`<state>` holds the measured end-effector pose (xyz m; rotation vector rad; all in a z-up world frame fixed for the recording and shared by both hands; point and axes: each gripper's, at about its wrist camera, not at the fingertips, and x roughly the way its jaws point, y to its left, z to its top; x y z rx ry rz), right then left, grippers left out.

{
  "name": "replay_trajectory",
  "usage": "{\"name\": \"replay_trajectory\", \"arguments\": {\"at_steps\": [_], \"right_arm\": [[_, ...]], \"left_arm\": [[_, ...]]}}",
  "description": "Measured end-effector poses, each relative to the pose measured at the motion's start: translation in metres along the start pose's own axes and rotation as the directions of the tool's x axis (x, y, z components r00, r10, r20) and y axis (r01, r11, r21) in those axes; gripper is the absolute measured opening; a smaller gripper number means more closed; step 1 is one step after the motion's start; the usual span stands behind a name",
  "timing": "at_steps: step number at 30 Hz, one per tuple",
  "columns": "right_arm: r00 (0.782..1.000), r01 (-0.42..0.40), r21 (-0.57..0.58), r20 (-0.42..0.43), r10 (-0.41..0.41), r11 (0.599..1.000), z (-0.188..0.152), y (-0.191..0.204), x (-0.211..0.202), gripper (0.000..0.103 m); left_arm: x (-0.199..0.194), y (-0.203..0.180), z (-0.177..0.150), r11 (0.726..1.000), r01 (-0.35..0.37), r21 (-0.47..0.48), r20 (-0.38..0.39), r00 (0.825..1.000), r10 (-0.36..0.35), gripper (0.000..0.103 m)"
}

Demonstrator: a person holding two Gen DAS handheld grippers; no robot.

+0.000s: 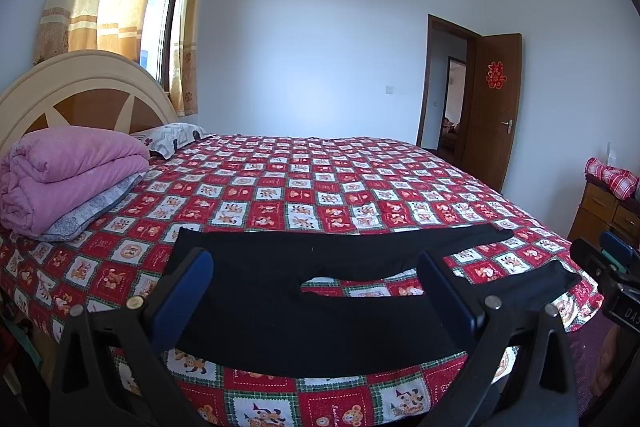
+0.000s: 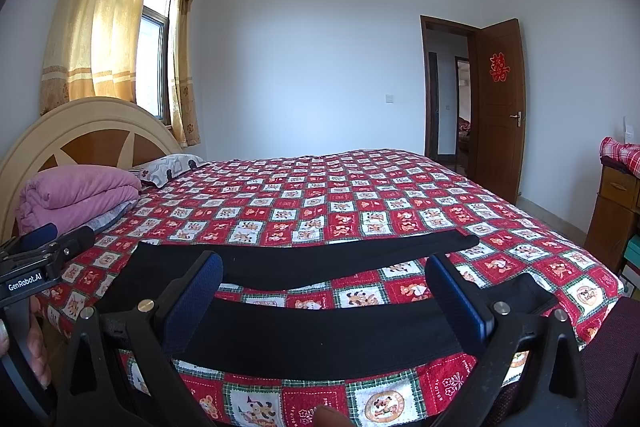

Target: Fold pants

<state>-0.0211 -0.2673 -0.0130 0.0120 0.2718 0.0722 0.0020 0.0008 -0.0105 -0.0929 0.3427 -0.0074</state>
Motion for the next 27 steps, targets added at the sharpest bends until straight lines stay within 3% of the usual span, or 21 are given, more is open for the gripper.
{"name": "replay_trajectory", "arguments": {"at_steps": [8,14,18,22,27], "right_arm": [[1.000,0.000,-0.003,-0.016,0.000,1.000,-0.002,0.001,0.004,0.102],[0.998,0.008,-0.033,-0.060,-0.009,0.999,-0.012,0.005,0.022,0.102],[0.995,0.003,-0.063,-0.095,-0.009,0.998,-0.020,-0.001,0.041,0.102],[0.985,0.019,-0.100,-0.169,-0.036,0.995,-0.031,-0.021,0.081,0.102],[0.967,0.070,-0.097,-0.239,-0.092,0.993,-0.032,-0.059,0.125,0.102]], "left_arm": [[0.008,-0.001,-0.011,1.000,-0.010,0.007,-0.015,1.000,0.010,0.103],[0.047,0.018,-0.026,0.995,-0.086,0.041,-0.054,0.995,0.088,0.103],[0.091,0.060,-0.028,0.983,-0.169,0.078,-0.091,0.980,0.176,0.103],[0.148,0.124,-0.022,0.963,-0.263,0.065,-0.172,0.947,0.270,0.103],[0.211,0.183,-0.008,0.956,-0.285,0.071,-0.232,0.927,0.294,0.103]]}}
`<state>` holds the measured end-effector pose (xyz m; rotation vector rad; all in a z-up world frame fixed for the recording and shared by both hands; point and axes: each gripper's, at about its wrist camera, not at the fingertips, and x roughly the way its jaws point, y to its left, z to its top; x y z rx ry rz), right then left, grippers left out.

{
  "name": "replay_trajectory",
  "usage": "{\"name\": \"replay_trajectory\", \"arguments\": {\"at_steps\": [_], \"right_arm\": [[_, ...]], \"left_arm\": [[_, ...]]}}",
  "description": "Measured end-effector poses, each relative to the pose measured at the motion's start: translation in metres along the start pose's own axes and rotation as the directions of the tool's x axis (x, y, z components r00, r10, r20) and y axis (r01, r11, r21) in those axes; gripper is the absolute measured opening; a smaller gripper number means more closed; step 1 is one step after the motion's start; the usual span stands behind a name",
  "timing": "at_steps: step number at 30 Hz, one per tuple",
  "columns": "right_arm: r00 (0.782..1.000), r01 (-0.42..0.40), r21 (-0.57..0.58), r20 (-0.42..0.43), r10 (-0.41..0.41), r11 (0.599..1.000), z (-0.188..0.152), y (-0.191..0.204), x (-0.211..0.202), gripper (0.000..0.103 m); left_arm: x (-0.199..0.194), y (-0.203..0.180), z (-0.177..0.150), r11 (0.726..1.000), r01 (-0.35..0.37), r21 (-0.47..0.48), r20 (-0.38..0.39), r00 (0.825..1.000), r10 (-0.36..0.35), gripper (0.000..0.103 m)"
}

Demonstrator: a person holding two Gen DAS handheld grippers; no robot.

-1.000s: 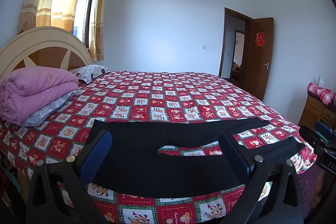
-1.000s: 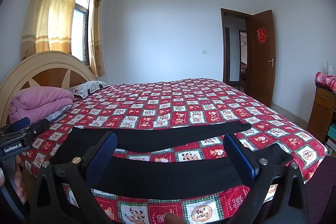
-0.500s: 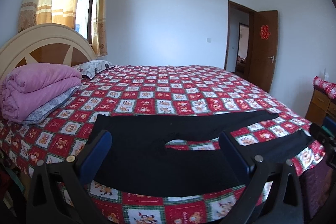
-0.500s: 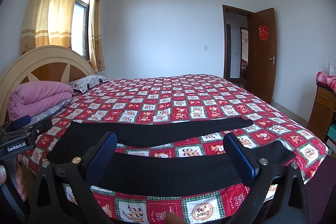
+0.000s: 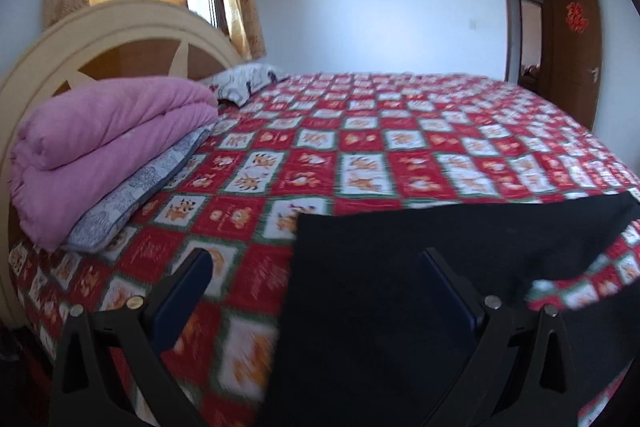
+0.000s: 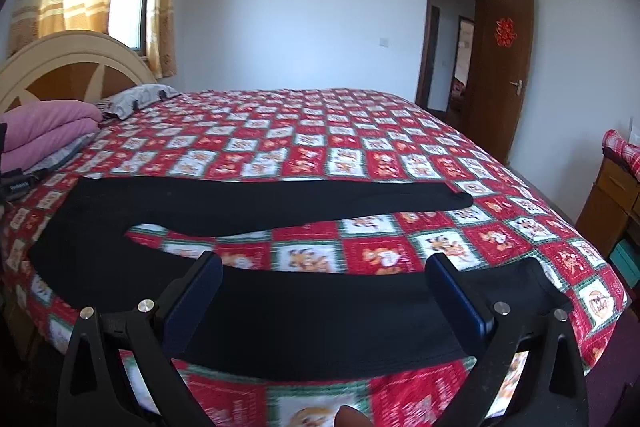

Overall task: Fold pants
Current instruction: 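Lower both tools and close them on the black pants' fabric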

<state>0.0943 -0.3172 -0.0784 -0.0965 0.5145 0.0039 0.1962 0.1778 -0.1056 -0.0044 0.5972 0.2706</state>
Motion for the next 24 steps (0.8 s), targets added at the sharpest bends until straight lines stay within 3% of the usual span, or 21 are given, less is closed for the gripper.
{"name": "replay_trajectory", "arguments": {"at_steps": [4,6,12,14,15,19,20,24], "right_arm": [[0.997,0.038,0.027,-0.066,-0.036,0.999,0.014,-0.036,0.037,0.102],[0.996,0.033,0.049,-0.086,-0.029,0.998,0.022,-0.049,0.051,0.102],[0.988,0.093,0.076,-0.132,-0.082,0.993,0.056,-0.105,0.099,0.102],[0.982,0.097,0.104,-0.174,-0.078,0.990,0.067,-0.130,0.122,0.102],[0.978,0.102,0.118,-0.192,-0.078,0.988,0.070,-0.140,0.132,0.102],[0.953,0.151,0.188,-0.288,-0.093,0.971,0.085,-0.193,0.182,0.101],[0.947,0.165,0.200,-0.304,-0.099,0.966,0.089,-0.205,0.194,0.101],[0.927,0.194,0.247,-0.364,-0.094,0.949,0.098,-0.242,0.239,0.080]], "left_arm": [[0.069,0.012,0.015,0.999,0.037,-0.015,-0.125,0.991,-0.038,0.103],[0.099,0.017,0.017,0.996,0.067,-0.053,-0.179,0.981,-0.076,0.096],[0.157,0.016,0.014,0.985,0.143,-0.095,-0.312,0.935,-0.166,0.065],[0.166,0.019,0.011,0.978,0.172,-0.115,-0.335,0.920,-0.201,0.041],[0.169,0.021,0.009,0.969,0.206,-0.136,-0.341,0.909,-0.241,0.033],[0.172,0.024,0.008,0.945,0.263,-0.192,-0.341,0.886,-0.316,0.019],[0.173,0.022,0.008,0.949,0.260,-0.181,-0.345,0.887,-0.309,0.019],[0.175,0.014,0.009,0.961,0.251,-0.117,-0.333,0.902,-0.275,0.019]]}}
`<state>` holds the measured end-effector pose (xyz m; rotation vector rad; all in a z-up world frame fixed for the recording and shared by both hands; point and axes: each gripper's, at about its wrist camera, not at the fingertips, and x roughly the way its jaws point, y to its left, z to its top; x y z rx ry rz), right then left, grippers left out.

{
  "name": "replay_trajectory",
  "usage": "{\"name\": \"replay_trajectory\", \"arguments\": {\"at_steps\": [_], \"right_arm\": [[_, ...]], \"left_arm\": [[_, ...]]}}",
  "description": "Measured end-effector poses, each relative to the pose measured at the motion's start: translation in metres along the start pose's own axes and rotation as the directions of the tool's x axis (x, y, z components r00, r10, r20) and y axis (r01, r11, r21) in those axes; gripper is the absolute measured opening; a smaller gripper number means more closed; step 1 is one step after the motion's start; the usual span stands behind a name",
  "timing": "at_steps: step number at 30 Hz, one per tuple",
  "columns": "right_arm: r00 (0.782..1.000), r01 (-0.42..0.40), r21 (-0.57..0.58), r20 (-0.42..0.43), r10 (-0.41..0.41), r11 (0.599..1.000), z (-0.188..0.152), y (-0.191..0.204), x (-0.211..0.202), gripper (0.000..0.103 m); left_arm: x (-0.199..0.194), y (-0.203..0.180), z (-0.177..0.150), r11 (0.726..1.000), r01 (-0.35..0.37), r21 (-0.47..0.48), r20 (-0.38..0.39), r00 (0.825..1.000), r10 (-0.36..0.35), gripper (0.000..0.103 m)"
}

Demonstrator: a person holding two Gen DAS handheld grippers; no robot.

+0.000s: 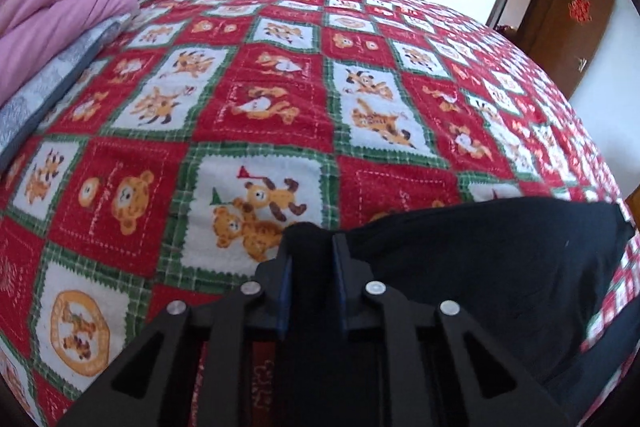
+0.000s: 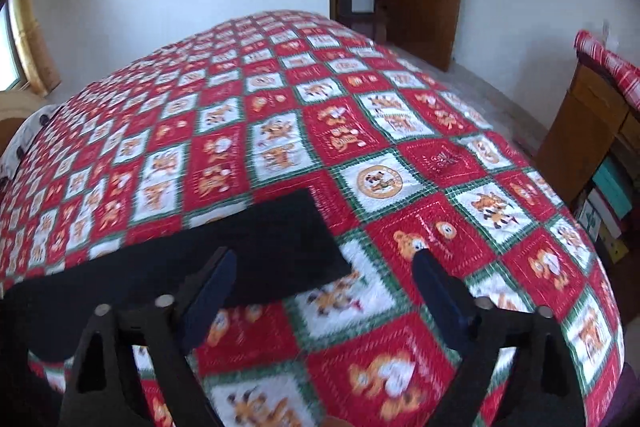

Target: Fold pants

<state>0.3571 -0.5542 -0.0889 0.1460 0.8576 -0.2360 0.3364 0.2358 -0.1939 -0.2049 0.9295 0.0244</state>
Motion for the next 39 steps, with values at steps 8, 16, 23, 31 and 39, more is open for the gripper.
{"name": "replay_trajectory", "arguments": {"at_steps": [8,16,23,31,39], "right_arm": [[0.988,-0.061,0.074,-0.136,0.071,0.995,0.038,-0.014,0.095,0.077],[0.961,-0.140,0.033,-0.238,0.144,0.990,0.048,0.009,0.160,0.055],[0.956,-0.208,0.033,-0.206,0.210,0.978,0.045,0.010,0.149,0.008],[0.950,-0.311,-0.030,0.030,0.311,0.950,0.049,-0.002,0.040,0.007],[0.906,-0.379,-0.051,0.185,0.381,0.924,-0.002,-0.053,-0.053,0.007]], "left_arm": [[0.004,0.004,0.003,1.000,-0.007,-0.003,0.023,1.000,0.007,0.019],[0.009,0.000,0.006,1.000,-0.028,0.014,0.024,0.999,0.027,0.019],[0.005,-0.008,0.008,0.997,-0.047,0.059,0.039,0.998,0.045,0.011],[-0.058,-0.002,0.010,0.997,0.073,0.019,0.207,0.976,-0.075,0.011],[-0.117,0.017,-0.036,0.971,0.237,-0.017,0.359,0.908,-0.215,0.011]]}}
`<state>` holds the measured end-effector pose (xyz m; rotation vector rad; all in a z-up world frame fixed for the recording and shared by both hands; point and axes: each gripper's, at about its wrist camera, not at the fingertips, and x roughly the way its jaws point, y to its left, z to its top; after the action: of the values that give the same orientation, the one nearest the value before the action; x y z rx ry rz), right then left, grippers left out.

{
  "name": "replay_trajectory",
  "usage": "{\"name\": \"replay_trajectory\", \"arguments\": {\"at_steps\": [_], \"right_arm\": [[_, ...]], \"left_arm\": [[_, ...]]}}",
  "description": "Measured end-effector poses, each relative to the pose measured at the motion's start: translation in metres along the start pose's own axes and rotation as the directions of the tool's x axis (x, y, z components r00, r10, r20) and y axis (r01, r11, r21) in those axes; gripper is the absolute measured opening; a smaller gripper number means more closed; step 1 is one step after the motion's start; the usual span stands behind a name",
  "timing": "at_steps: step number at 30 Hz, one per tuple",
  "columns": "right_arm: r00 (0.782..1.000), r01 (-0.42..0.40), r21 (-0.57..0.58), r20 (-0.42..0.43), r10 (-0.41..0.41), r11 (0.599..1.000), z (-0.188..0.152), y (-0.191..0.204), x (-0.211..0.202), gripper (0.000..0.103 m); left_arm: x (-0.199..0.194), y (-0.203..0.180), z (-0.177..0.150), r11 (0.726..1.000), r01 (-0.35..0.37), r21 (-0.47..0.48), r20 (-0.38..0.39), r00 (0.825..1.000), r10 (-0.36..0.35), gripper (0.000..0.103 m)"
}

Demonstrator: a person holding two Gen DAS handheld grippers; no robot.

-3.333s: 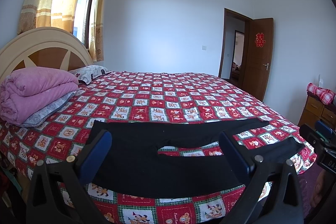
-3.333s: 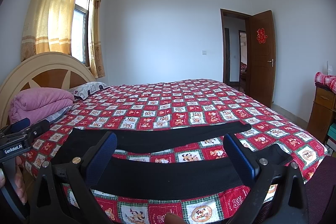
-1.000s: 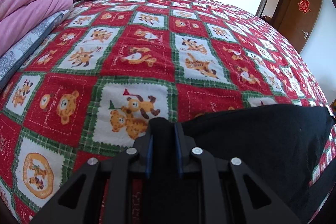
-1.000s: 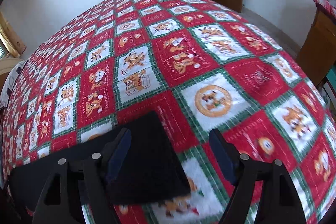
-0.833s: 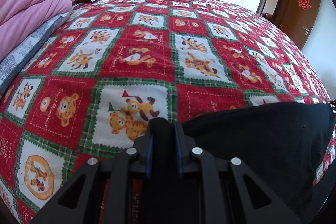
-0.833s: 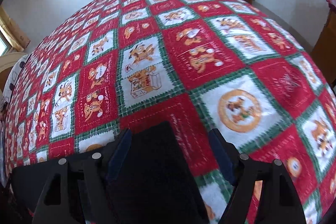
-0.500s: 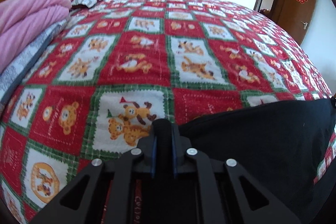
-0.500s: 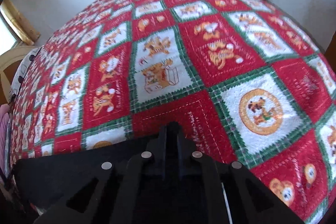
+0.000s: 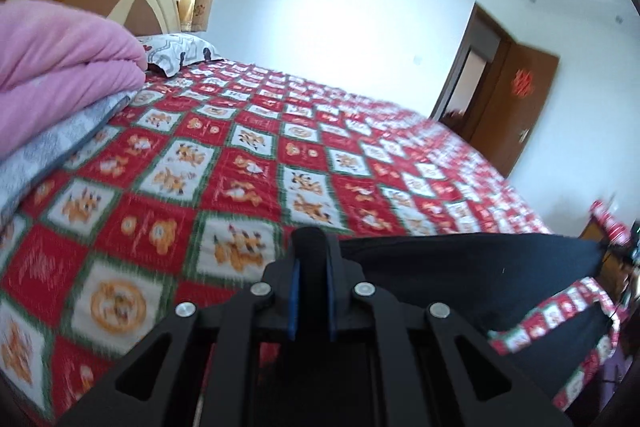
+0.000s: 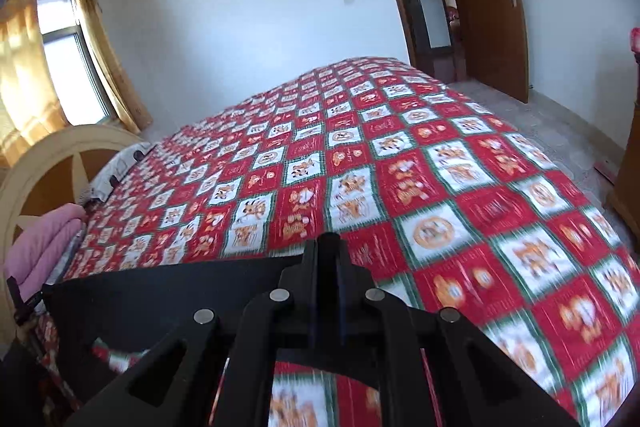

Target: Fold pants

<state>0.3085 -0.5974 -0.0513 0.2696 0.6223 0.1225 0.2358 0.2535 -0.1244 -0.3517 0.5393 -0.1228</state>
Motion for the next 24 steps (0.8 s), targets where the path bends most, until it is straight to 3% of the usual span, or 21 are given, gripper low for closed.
{"name": "replay_trajectory", "arguments": {"at_steps": [7,17,21,24], "right_arm": [[1.000,0.004,0.087,-0.011,-0.003,0.996,-0.072,-0.038,-0.053,0.007],[0.998,0.045,0.122,-0.057,-0.038,0.991,-0.135,-0.054,-0.077,0.008],[0.996,0.058,0.139,-0.073,-0.048,0.989,-0.148,-0.062,-0.084,0.016],[0.996,0.079,0.156,-0.053,-0.072,0.984,-0.151,-0.063,-0.097,0.018]], "left_arm": [[-0.038,0.004,-0.051,0.996,0.087,-0.001,0.048,0.995,-0.086,0.011],[-0.057,0.016,-0.105,0.992,0.119,0.027,0.000,0.993,-0.119,0.012],[-0.068,0.020,-0.116,0.993,0.108,0.044,-0.013,0.994,-0.108,0.024],[-0.077,0.026,-0.122,0.995,0.093,0.046,-0.023,0.995,-0.092,0.038]]}}
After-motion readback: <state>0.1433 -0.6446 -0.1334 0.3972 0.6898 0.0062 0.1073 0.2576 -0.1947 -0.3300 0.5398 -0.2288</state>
